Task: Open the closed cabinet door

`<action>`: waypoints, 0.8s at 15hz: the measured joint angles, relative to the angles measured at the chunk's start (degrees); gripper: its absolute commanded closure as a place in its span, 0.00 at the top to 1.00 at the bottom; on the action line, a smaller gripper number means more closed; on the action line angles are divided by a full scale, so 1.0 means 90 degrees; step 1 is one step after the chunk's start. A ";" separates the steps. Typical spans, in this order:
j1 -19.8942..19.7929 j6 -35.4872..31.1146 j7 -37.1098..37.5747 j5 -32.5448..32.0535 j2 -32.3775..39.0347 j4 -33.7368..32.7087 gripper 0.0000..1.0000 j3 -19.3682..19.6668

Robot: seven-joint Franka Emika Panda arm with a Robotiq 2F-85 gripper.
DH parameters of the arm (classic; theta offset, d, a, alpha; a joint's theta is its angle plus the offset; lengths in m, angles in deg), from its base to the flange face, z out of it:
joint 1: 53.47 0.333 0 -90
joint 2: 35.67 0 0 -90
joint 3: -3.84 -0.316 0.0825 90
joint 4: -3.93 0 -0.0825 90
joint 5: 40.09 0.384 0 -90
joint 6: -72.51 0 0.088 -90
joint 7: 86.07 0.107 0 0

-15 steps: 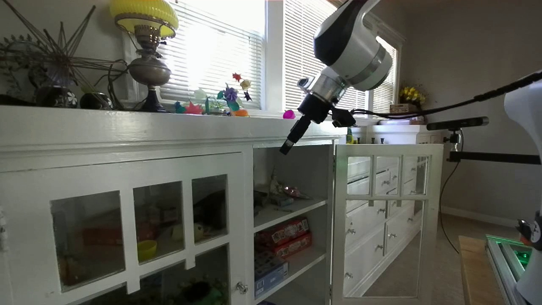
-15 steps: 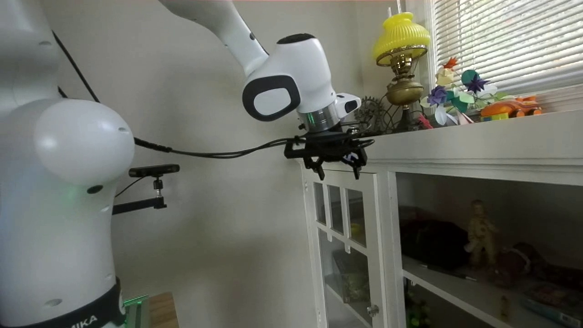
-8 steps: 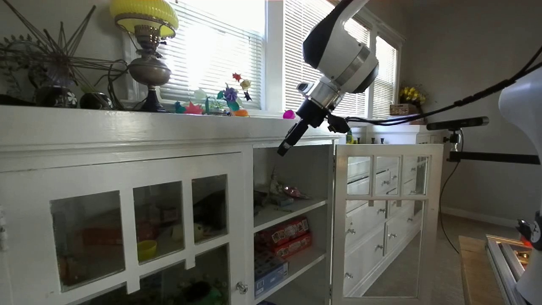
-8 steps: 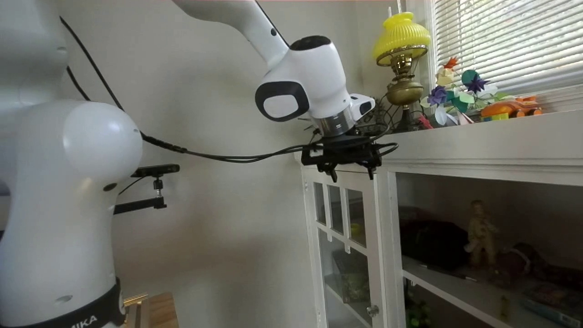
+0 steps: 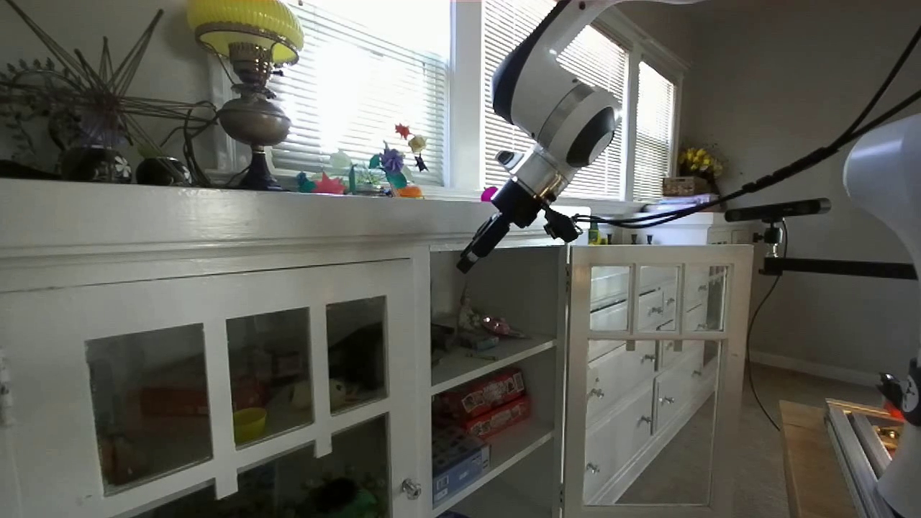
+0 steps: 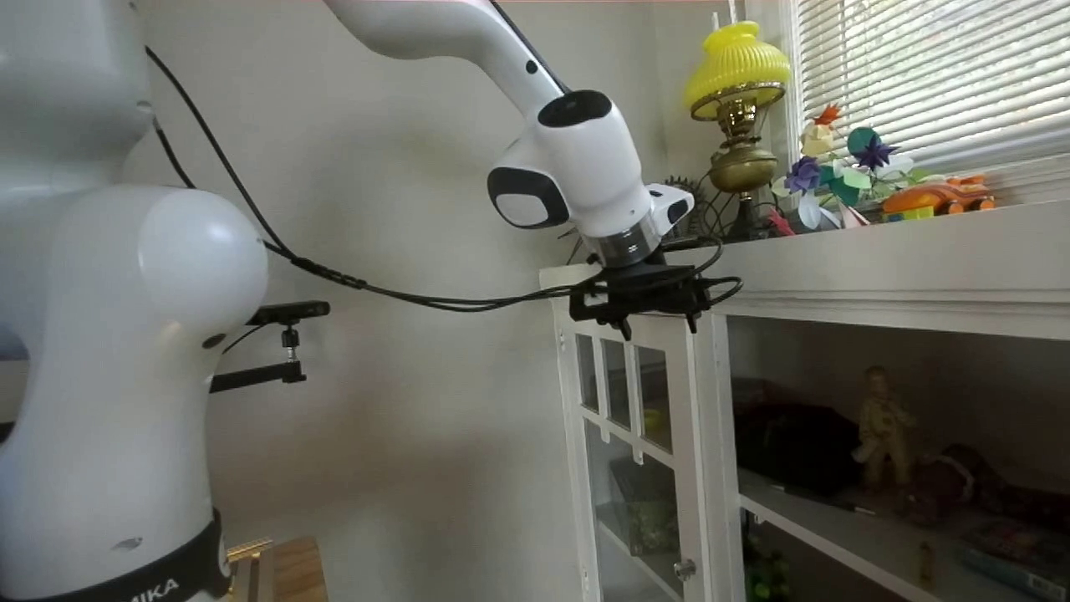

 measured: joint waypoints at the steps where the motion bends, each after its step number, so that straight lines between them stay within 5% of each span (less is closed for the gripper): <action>1: 0.0000 0.0111 -0.0236 0.0315 0.0153 -0.0093 1.00 0.0000; 6: -0.0017 0.0826 -0.1138 0.1602 0.0975 -0.0488 1.00 -0.0013; 12: -0.0096 0.1313 -0.1594 0.2338 0.1845 -0.0888 1.00 -0.0030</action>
